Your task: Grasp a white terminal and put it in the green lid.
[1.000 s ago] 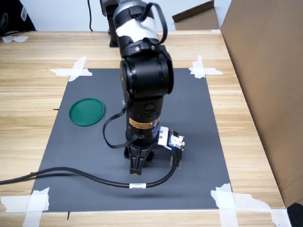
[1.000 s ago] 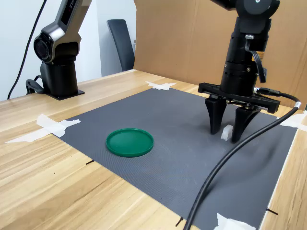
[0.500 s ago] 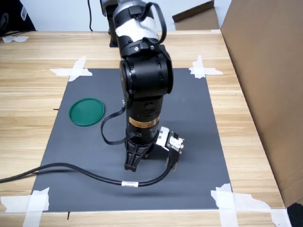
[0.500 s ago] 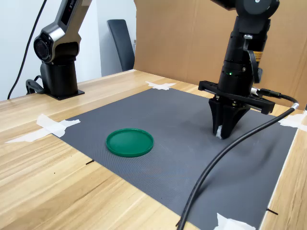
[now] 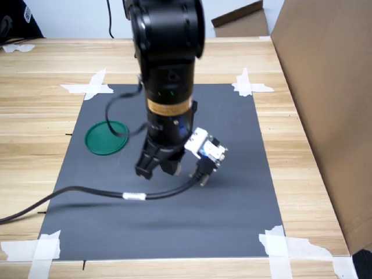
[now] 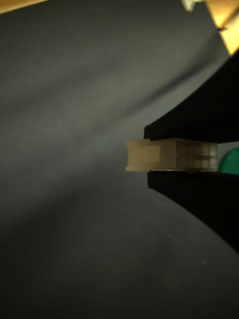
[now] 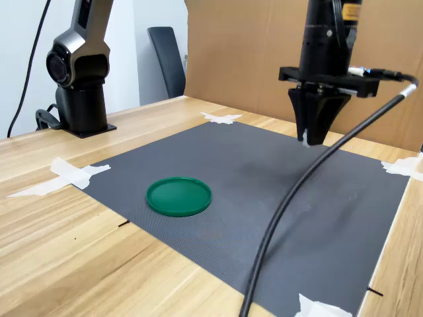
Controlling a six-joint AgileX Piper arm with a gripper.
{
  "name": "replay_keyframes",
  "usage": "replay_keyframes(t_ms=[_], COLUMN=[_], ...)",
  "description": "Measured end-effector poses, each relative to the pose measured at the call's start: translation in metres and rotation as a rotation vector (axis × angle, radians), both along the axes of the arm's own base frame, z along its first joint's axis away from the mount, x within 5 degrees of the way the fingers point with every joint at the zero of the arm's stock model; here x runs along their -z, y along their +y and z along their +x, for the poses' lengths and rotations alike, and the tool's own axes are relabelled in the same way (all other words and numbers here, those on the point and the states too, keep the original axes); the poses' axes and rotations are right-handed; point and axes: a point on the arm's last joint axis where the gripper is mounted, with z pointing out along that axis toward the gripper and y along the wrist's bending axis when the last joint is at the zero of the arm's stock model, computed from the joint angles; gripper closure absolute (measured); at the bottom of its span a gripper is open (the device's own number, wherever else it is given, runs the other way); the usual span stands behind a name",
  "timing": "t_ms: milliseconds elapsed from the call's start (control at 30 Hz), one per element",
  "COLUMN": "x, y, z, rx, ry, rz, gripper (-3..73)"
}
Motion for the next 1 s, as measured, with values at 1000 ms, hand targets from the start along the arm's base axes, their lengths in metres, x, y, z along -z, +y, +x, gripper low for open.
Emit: replay_keyframes(t_ms=[1000], x=[0.029], y=[-0.165], z=[-0.108], rx=[0.359], ry=[0.017], rz=[0.037], gripper=[61.7])
